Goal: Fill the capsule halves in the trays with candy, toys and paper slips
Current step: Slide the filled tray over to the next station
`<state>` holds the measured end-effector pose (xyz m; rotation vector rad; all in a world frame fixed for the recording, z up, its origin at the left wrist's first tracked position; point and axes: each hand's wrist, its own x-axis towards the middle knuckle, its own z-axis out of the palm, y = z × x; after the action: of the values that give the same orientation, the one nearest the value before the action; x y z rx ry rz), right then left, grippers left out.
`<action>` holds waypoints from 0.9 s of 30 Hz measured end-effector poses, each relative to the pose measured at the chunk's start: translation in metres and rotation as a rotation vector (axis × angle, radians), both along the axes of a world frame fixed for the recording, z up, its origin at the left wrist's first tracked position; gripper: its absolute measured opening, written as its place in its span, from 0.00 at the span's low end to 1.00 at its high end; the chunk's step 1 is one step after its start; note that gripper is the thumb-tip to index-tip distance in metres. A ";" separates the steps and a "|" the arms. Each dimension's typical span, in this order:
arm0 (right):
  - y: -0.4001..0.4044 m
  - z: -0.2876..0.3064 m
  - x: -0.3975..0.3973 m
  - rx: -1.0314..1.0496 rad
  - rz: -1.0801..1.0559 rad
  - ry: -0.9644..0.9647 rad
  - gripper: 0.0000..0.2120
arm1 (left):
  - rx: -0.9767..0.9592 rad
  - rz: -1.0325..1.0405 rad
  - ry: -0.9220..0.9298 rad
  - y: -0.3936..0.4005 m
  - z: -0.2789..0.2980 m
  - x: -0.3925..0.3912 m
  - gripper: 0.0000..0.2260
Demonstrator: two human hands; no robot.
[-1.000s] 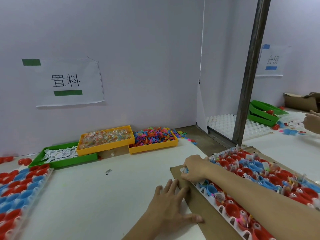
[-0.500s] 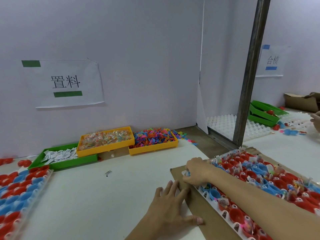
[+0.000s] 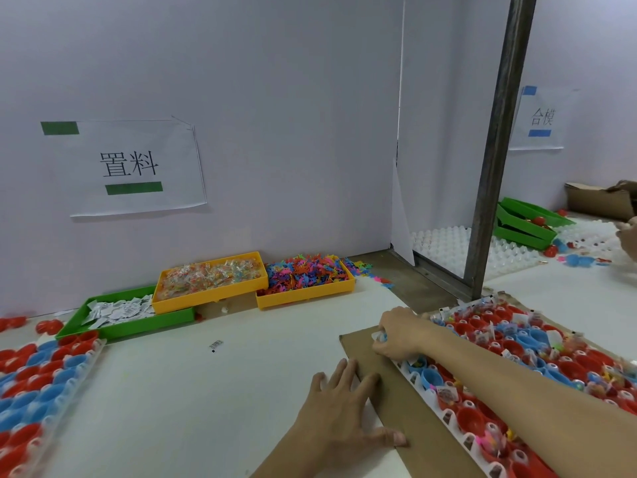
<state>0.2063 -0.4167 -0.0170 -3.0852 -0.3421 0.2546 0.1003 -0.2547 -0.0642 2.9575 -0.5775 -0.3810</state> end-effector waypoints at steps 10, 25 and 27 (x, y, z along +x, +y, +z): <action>-0.001 0.003 0.004 0.074 0.036 -0.014 0.18 | -0.005 -0.001 -0.012 -0.010 -0.002 0.004 0.50; -0.026 0.005 0.016 0.144 0.013 -0.002 0.20 | -0.048 -0.020 -0.042 -0.036 -0.002 0.016 0.55; -0.028 0.004 0.018 0.146 0.009 -0.007 0.20 | -0.037 -0.027 -0.052 -0.037 -0.001 0.019 0.54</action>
<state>0.2242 -0.4449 -0.0126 -2.9422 -0.3574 0.2091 0.1193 -0.2920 -0.0653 2.9344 -0.6236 -0.2933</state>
